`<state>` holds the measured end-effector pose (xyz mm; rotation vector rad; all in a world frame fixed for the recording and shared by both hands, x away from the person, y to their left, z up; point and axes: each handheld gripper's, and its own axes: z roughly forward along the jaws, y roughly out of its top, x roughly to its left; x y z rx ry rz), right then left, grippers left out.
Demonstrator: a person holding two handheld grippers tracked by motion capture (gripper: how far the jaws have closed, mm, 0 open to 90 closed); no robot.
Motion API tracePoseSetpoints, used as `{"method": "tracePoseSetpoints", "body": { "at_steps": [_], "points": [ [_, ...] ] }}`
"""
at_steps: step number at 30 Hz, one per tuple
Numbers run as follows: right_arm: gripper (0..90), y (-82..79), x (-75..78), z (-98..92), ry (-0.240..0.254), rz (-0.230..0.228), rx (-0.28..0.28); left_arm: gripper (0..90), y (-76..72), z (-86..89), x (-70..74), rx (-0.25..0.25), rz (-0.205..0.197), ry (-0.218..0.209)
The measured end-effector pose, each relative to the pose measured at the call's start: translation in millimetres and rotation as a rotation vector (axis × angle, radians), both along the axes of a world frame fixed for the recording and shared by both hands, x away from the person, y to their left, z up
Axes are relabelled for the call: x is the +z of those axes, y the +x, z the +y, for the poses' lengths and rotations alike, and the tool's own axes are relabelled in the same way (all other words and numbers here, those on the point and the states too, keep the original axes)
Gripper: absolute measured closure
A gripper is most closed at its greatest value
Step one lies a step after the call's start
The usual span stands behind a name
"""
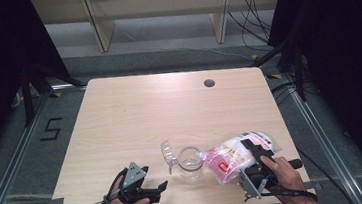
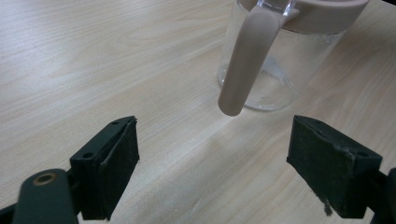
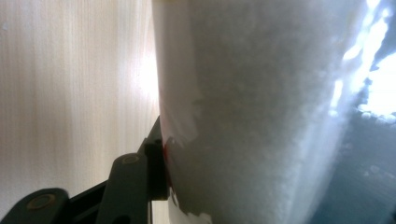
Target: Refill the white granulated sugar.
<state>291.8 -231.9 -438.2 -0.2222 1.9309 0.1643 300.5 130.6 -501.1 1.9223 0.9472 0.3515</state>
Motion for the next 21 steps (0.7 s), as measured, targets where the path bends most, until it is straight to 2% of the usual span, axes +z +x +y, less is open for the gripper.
{"method": "tracePoseSetpoints", "body": {
  "at_steps": [2, 3, 6, 7, 9, 11, 12, 13, 14, 15, 16, 18, 20, 21],
  "points": [
    [52.8, -2.3, -3.8, -0.2, 0.062, 0.015, -0.048, 15.9, 0.1, 0.6, 0.3, -0.003, 0.000, 0.007],
    [52.8, -2.3, -3.8, -0.1, 0.063, 0.016, -0.050, 15.8, 0.2, 0.6, 0.2, -0.001, 0.000, 0.007],
    [52.9, -1.2, -3.1, 0.9, 0.040, 0.011, -0.035, 15.8, 0.2, 0.6, 0.1, -0.002, 0.001, 0.008],
    [52.9, -1.4, -4.0, 0.9, 0.048, 0.018, -0.042, 15.8, 0.1, 0.7, 0.2, -0.004, 0.000, 0.009],
    [52.9, -0.2, -0.1, 2.3, -0.007, -0.001, -0.009, 15.8, -0.4, 0.9, 1.0, -0.001, 0.000, 0.016],
    [53.0, -0.1, -2.3, 1.3, 0.019, 0.011, -0.014, 15.8, 0.2, 0.8, 0.3, -0.002, 0.000, 0.008],
    [53.0, -0.6, -1.8, 2.5, 0.008, 0.005, -0.014, 15.8, 0.2, 0.7, 0.3, -0.001, 0.001, 0.008],
    [53.1, -1.7, -3.8, 2.8, 0.020, 0.018, -0.032, 15.8, 0.2, 0.7, 0.3, -0.003, 0.000, 0.008],
    [53.1, 0.1, -0.5, 4.5, -0.032, 0.003, 0.002, 15.8, 0.2, 0.8, 0.3, -0.005, 0.000, 0.010],
    [53.1, 0.4, 0.7, 5.2, -0.048, -0.004, 0.011, 15.8, 0.2, 0.7, 0.3, -0.004, 0.000, 0.009],
    [53.2, 0.7, 0.7, 4.9, -0.050, -0.008, 0.012, 15.8, 0.3, 0.7, 0.3, -0.004, 0.000, 0.009],
    [53.2, -0.9, -2.2, 4.9, -0.003, 0.013, -0.028, 15.8, 0.2, 0.7, 0.3, -0.004, 0.000, 0.009],
    [53.3, 1.8, 3.2, 5.7, -0.070, -0.015, 0.019, 15.8, 0.1, 0.8, 0.3, -0.004, 0.000, 0.009],
    [53.3, 1.5, 2.8, 5.4, -0.064, -0.013, 0.012, 15.8, 0.1, 0.8, 0.3, -0.003, 0.000, 0.009]
  ]
}}
